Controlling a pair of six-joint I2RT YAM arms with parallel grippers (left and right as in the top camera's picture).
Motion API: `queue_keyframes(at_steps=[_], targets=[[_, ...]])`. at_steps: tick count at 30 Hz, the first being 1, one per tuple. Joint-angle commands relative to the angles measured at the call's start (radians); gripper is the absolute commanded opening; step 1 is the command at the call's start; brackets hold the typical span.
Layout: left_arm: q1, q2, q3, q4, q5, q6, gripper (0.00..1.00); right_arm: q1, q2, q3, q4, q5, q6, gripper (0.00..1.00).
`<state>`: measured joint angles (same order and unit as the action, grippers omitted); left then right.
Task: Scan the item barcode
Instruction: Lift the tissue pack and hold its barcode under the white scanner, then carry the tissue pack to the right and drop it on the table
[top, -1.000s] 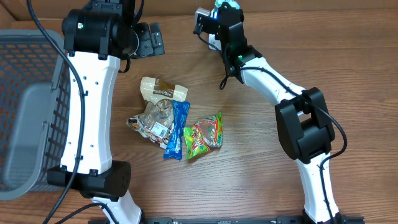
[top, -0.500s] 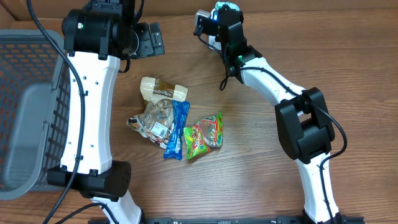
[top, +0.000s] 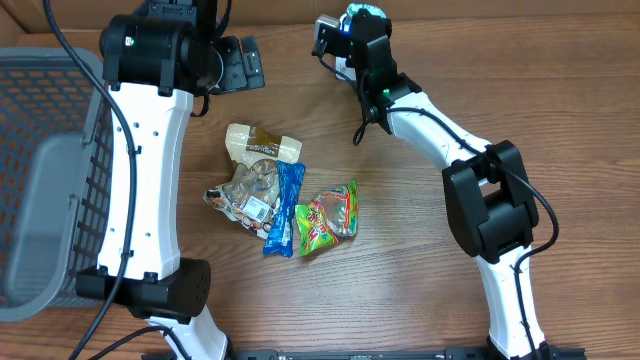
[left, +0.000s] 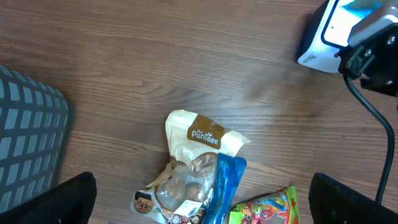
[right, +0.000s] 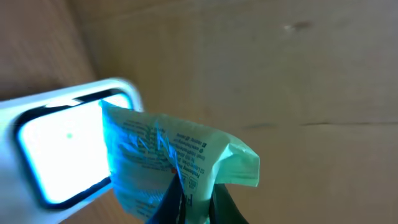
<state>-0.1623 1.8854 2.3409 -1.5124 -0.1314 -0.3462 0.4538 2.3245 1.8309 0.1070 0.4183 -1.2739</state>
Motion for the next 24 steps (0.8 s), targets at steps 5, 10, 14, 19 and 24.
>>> queue_keyframes(at_steps=[5,10,14,19,24], targets=[[-0.002,0.002,-0.007,0.002,0.001,-0.021,1.00,0.031,-0.236,0.022,-0.309,-0.009,0.145,0.04],[-0.002,0.002,-0.007,0.002,0.001,-0.021,1.00,0.075,-0.391,0.022,-0.595,-0.040,0.325,0.04],[-0.002,0.002,-0.007,0.002,0.001,-0.021,1.00,0.091,-0.499,0.022,-0.854,-0.257,0.617,0.04],[-0.002,0.002,-0.007,0.002,0.001,-0.021,1.00,0.077,-0.554,0.022,-1.135,-0.616,0.949,0.04],[-0.002,0.002,-0.007,0.002,0.001,-0.021,1.00,0.015,-0.542,0.011,-1.295,-0.674,1.217,0.04]])
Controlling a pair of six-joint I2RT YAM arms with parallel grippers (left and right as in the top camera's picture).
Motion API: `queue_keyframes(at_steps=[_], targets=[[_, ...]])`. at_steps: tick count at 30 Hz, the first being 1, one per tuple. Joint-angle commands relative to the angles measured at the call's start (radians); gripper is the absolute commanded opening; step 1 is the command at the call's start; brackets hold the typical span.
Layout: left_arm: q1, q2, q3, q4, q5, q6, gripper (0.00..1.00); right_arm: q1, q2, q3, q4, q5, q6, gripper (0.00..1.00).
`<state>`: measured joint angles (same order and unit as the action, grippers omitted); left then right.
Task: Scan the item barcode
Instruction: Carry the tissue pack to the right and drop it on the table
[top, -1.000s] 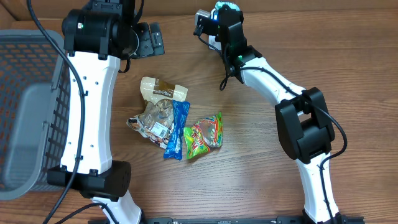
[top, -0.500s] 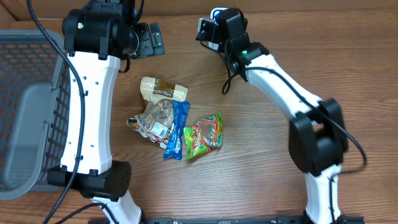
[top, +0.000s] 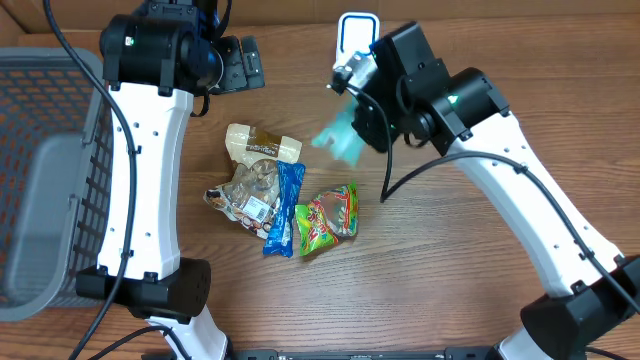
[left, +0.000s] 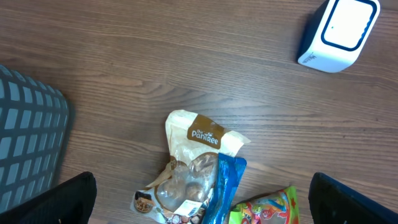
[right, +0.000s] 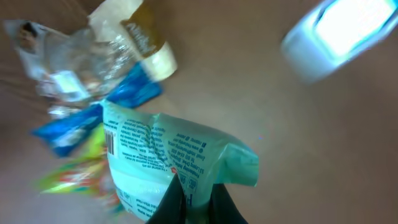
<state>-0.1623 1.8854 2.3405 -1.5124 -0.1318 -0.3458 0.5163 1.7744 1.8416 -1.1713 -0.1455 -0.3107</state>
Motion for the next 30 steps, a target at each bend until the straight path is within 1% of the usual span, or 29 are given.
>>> queue_keyframes(at_steps=[1,4,7,9,15,18,21,24,25,26,27,28,29,30], targets=[[-0.002,0.002,-0.006,0.002,0.001,-0.021,1.00,-0.069,0.008,-0.014,-0.022,-0.111,0.293,0.04],[-0.002,0.002,-0.006,0.002,0.001,-0.021,1.00,-0.150,0.009,-0.077,-0.012,-0.110,0.388,0.04],[-0.002,0.002,-0.006,0.002,0.001,-0.021,1.00,-0.262,0.012,-0.161,0.004,-0.066,0.536,0.04],[-0.002,0.002,-0.006,0.002,0.001,-0.021,1.00,-0.354,0.012,-0.227,0.021,-0.066,0.581,0.04],[-0.002,0.002,-0.006,0.002,0.001,-0.021,1.00,-0.595,0.012,-0.435,0.138,-0.065,0.595,0.04],[-0.002,0.002,-0.006,0.002,0.001,-0.021,1.00,-0.682,0.012,-0.522,0.222,-0.065,0.591,0.04],[-0.002,0.002,-0.006,0.002,0.001,-0.021,1.00,-0.737,0.012,-0.579,0.282,-0.066,0.587,0.04],[-0.002,0.002,-0.006,0.002,0.001,-0.021,1.00,-0.750,0.012,-0.597,0.289,-0.063,0.563,0.04],[-0.002,0.002,-0.006,0.002,0.001,-0.021,1.00,-0.750,0.012,-0.597,0.286,-0.055,0.561,0.08],[-0.002,0.002,-0.006,0.002,0.001,-0.021,1.00,-0.749,0.012,-0.597,0.282,-0.047,0.561,0.19],[-0.002,0.002,-0.006,0.002,0.001,-0.021,1.00,-0.747,0.012,-0.597,0.276,-0.035,0.561,0.38],[-0.002,0.002,-0.006,0.002,0.001,-0.021,1.00,-0.747,0.012,-0.597,0.272,-0.029,0.561,0.60],[-0.002,0.002,-0.006,0.002,0.001,-0.021,1.00,-0.747,0.012,-0.596,0.268,-0.028,0.561,0.76],[-0.002,0.002,-0.006,0.002,0.001,-0.021,1.00,-0.747,0.011,-0.595,0.262,-0.029,0.561,0.79]])
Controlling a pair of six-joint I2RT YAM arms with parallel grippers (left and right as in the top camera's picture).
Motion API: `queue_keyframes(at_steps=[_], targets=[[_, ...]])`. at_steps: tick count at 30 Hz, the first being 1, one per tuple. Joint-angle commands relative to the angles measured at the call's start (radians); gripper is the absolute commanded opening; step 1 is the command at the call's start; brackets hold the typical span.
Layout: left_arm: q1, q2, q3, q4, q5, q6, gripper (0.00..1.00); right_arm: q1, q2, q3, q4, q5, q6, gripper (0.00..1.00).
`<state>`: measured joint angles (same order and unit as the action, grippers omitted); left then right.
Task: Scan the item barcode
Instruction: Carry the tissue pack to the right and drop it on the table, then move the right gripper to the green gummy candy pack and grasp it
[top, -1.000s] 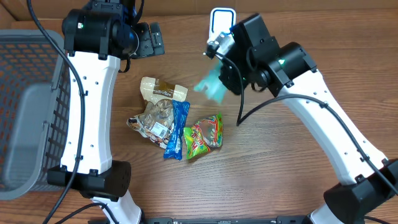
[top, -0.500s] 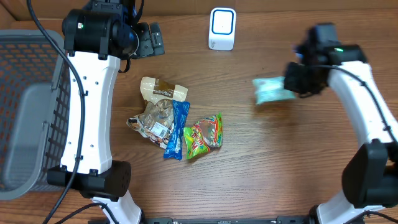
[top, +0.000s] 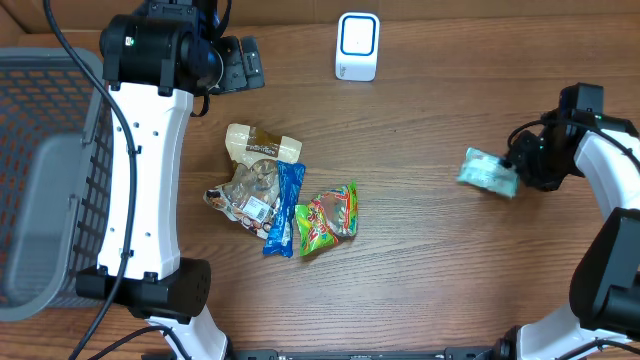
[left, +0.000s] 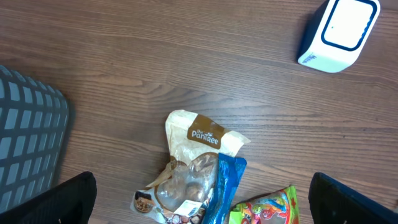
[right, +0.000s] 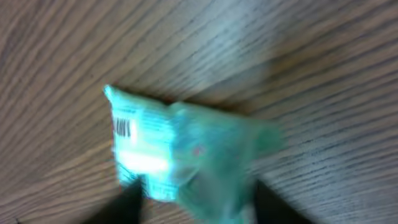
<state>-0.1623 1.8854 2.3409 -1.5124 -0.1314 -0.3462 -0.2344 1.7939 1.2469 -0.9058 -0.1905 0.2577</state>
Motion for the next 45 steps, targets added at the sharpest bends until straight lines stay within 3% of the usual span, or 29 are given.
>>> queue_keyframes(at_steps=[1,10,17,21,24,29,33,45], targets=[[-0.002,0.002,-0.007,0.002,0.001,-0.021,1.00,0.004,-0.008,0.008,-0.017,0.014,-0.008,0.81],[-0.002,0.002,-0.007,0.002,0.001,-0.021,1.00,0.084,-0.012,0.207,-0.212,-0.191,-0.135,0.81],[-0.002,0.002,-0.007,0.002,0.001,-0.021,1.00,0.323,-0.003,0.211,-0.165,-0.290,-0.116,0.81],[-0.002,0.002,-0.007,0.002,0.001,-0.021,1.00,0.462,0.004,0.195,-0.097,-0.287,-0.023,0.77],[-0.002,0.002,-0.007,0.002,0.001,-0.021,1.00,0.557,0.004,0.170,-0.026,-0.270,0.067,0.66],[-0.002,0.002,-0.007,0.002,0.001,-0.021,1.00,0.681,0.004,0.161,0.079,-0.244,0.157,0.25],[-0.002,0.002,-0.007,0.002,0.001,-0.021,1.00,0.760,0.004,0.161,0.119,-0.227,0.207,0.05],[-0.002,0.002,-0.007,0.002,0.001,-0.021,1.00,0.896,0.098,0.159,0.127,-0.193,0.332,0.04]])
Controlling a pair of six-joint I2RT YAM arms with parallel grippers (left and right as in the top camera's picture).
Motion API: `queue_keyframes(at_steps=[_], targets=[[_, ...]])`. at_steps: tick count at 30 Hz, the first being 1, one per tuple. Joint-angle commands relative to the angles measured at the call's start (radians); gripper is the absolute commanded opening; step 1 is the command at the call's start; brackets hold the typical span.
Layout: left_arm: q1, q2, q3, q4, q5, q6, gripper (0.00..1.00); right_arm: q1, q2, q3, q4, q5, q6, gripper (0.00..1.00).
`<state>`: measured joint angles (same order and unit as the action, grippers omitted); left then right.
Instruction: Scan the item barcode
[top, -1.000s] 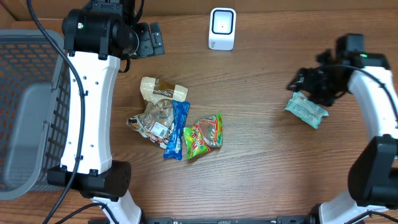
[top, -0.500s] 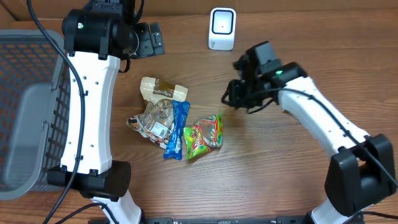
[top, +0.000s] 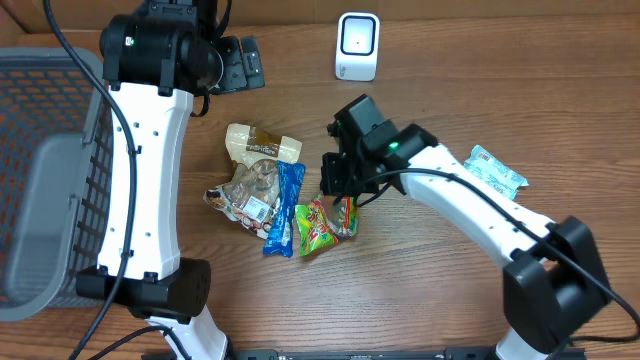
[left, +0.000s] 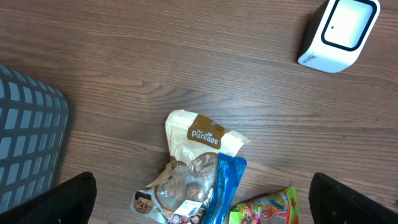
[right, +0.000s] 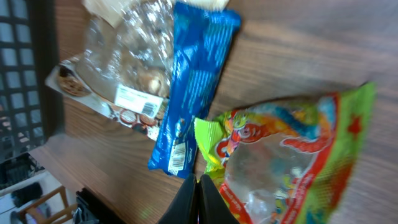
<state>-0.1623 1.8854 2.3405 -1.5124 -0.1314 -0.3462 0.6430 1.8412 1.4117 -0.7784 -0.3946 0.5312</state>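
The white scanner (top: 357, 46) stands at the table's far edge, also seen in the left wrist view (left: 339, 34). A teal packet (top: 495, 170) lies alone on the right of the table. My right gripper (top: 340, 192) is shut with nothing visible between its fingers (right: 199, 190), low over the upper left edge of the green candy bag (right: 292, 162). Beside that bag lie a blue packet (right: 193, 93) and a clear snack bag (right: 124, 68). My left gripper (left: 202, 202) hangs open high above the pile, near the far left (top: 235, 65).
A tan Pantree bag (top: 260, 145) tops the pile of packets at the table's middle. A grey mesh basket (top: 50, 150) fills the left side. The right arm's black cable runs along it over the table.
The right gripper was at the right side by the teal packet. Now that packet lies alone on the table, and the gripper is shut over the green candy bag at the pile. Left arm unmoved.
My right gripper first held the teal packet against the lit scanner. Then it held the packet over the table's middle, then it was at the right side with it. The packet now lies there, and the gripper is at the pile.
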Motion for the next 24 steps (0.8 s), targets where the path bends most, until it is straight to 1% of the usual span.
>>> queue_keyframes(at_steps=[1,4,7,13,18,20,24], targets=[[-0.002,0.002,-0.006,0.002,0.001,-0.021,1.00,0.024,0.069,-0.006,-0.008,0.012,0.078,0.04],[-0.002,0.002,-0.006,0.002,0.001,-0.021,1.00,0.025,0.137,-0.006,-0.071,0.014,0.155,0.04],[-0.002,0.002,-0.006,0.002,0.001,-0.021,1.00,0.015,0.211,-0.006,-0.141,0.023,0.181,0.04],[-0.002,0.002,-0.006,0.002,0.001,-0.021,1.00,-0.036,0.305,-0.006,-0.159,-0.095,0.169,0.04],[-0.002,0.002,-0.006,0.002,0.001,-0.021,1.00,-0.075,0.306,0.008,-0.143,-0.130,0.113,0.04],[-0.002,0.002,-0.006,0.002,0.001,-0.021,1.00,-0.103,0.306,0.045,-0.151,-0.119,0.062,0.04],[-0.001,0.002,-0.006,0.002,0.001,-0.021,1.00,-0.193,0.306,0.155,-0.216,0.011,-0.051,0.10]])
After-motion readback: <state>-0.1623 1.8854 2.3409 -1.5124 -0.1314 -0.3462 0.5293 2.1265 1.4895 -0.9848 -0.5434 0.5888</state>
